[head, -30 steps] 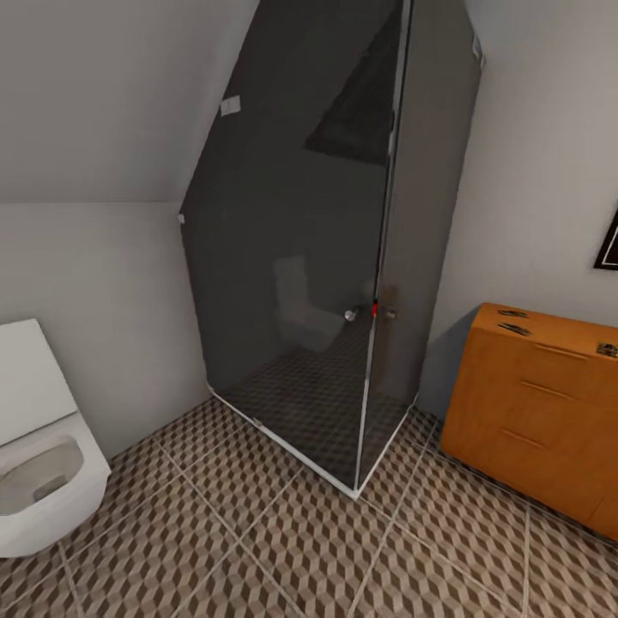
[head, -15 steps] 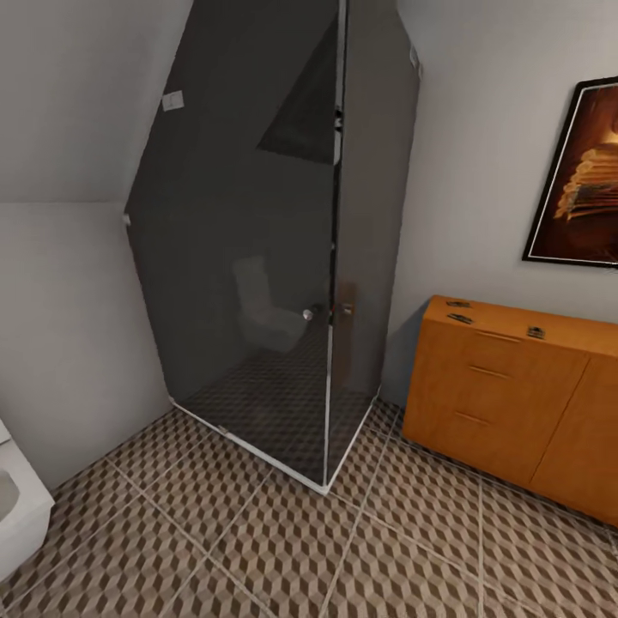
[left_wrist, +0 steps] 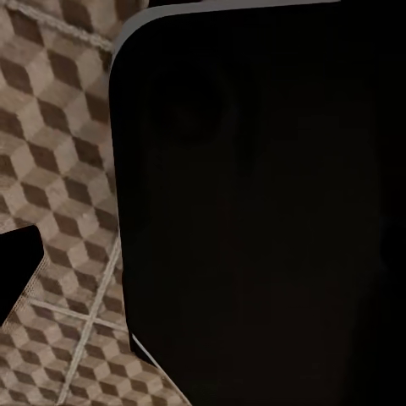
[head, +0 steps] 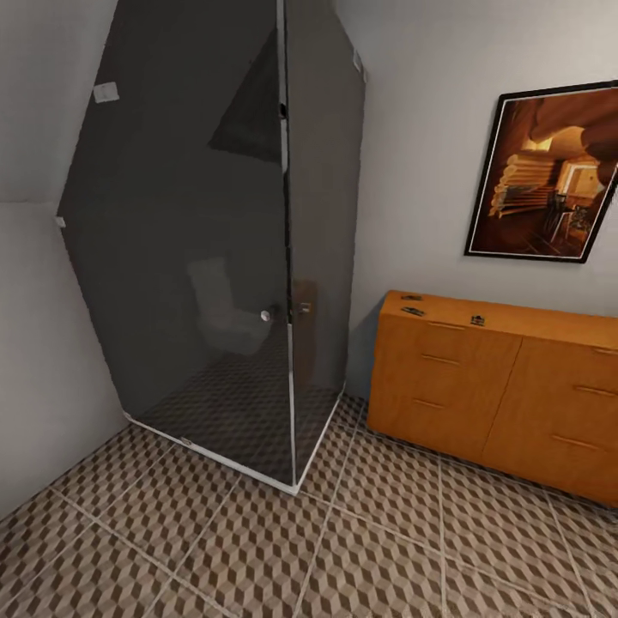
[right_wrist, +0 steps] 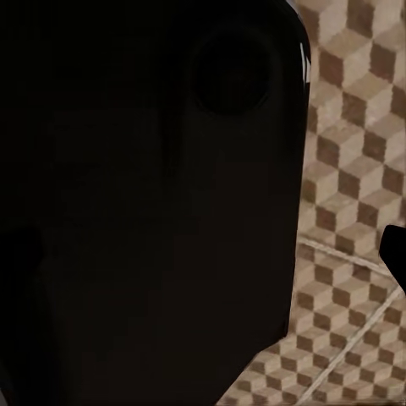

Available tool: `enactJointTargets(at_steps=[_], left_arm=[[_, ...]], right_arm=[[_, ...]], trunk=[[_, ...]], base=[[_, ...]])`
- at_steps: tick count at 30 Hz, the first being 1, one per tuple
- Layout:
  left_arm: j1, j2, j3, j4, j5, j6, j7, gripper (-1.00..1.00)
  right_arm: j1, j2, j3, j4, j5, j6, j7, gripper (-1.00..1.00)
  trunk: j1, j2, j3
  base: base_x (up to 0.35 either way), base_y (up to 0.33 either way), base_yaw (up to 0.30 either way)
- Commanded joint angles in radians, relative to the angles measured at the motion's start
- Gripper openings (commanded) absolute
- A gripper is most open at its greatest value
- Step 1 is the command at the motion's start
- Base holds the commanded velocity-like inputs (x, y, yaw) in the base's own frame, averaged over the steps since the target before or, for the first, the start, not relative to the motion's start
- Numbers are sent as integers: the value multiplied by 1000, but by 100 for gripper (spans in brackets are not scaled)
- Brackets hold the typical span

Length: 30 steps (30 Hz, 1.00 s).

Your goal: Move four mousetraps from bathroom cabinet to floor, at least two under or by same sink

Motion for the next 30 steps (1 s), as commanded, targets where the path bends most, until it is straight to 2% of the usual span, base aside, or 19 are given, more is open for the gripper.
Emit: enactJointTargets(at_steps=[1,30], left_arm=[[0,0,0,0,0,0,0,100],[0,-1,-2,0,-7,0,0,100]], right_arm=[[0,0,0,0,-1,-2,1,100],[0,0,0,0,-1,-2,1,100]], trunk=[[0,0,-1],[0,0,-1]], base=[[0,0,-298],[0,0,-298]])
